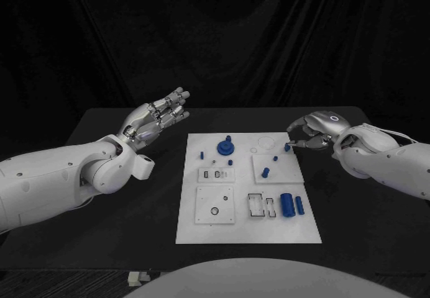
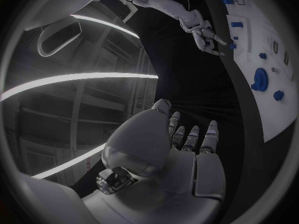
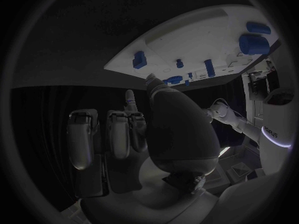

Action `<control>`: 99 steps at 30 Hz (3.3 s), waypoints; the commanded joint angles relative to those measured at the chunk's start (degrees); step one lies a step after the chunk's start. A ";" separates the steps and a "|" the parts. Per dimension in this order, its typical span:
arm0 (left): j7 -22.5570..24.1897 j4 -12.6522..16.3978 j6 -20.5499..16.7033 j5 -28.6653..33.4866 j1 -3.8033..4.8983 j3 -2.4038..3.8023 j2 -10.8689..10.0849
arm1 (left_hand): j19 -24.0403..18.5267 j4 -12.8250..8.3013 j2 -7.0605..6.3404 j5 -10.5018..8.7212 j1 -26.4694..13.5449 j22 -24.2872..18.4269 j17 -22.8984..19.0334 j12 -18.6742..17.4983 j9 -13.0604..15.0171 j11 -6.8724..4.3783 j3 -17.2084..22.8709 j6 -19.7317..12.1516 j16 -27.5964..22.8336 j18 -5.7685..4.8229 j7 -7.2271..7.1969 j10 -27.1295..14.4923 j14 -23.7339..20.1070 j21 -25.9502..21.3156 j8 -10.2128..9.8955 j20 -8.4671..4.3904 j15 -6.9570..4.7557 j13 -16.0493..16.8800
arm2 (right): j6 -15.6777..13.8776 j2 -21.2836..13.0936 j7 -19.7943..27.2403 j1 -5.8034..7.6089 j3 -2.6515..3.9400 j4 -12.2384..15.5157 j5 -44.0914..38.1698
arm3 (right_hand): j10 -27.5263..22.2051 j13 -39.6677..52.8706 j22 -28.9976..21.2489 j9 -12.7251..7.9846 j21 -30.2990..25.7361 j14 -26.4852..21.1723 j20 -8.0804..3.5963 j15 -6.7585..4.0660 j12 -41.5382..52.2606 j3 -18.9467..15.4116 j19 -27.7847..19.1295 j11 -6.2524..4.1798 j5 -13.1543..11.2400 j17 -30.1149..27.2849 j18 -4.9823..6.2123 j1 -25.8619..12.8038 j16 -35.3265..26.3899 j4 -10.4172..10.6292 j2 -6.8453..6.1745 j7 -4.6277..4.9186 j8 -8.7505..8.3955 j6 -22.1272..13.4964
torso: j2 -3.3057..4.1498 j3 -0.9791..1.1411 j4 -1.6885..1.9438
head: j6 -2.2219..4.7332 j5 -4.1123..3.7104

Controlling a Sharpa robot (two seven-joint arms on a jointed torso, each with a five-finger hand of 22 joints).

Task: Assemble the parts on the task board

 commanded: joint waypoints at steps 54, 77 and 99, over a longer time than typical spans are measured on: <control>0.59 0.08 0.89 0.10 -0.14 0.06 0.05 | 0.38 -0.11 -0.18 0.30 0.71 0.09 0.10 -0.07 0.07 0.30 0.56 0.29 0.28 1.01 0.02 0.01 0.03 0.37 0.27 0.02 0.45 -0.01 | 5.08 1.76 -1.39 -1.24 0.03 -2.09 -0.28 | 6.06 15.08 14.34 0.07 -1.77 6.00 0.35 0.38 0.20 0.45 4.79 0.57 0.84 15.09 -0.34 0.80 0.17 0.05 0.68 0.78 1.09 2.10 | 0.03 -0.01 0.03 | -0.01 0.10; 0.36 -0.01 1.21 0.10 -0.19 0.06 0.23 | 0.41 -0.16 -0.21 0.31 0.71 0.09 0.11 -0.07 0.07 0.34 0.69 0.28 0.28 1.00 0.05 0.00 0.04 0.38 0.26 0.04 0.49 -0.01 | 6.64 2.36 -1.47 -1.35 0.03 -2.69 -0.28 | 6.06 15.08 14.24 0.07 -2.03 6.00 0.41 0.36 0.20 1.09 4.61 0.49 3.20 15.09 -0.27 2.41 0.17 -0.11 0.90 0.67 1.29 2.51 | 0.01 -0.01 0.04 | -0.01 -0.03; 0.07 -0.05 1.55 0.10 -0.24 0.06 0.36 | 0.43 -0.22 -0.25 0.33 0.70 0.09 0.11 -0.06 0.08 0.38 0.85 0.46 0.28 1.00 0.08 0.03 0.06 0.39 0.28 0.05 0.53 -0.01 | 7.15 2.69 -1.86 -1.38 0.03 -2.99 -0.29 | 6.06 15.08 14.07 0.03 -2.49 6.00 0.43 0.38 0.20 1.92 4.31 0.54 6.35 15.09 -0.14 4.90 0.17 -0.36 1.26 0.74 1.44 2.92 | 0.02 0.00 0.03 | -0.01 -0.02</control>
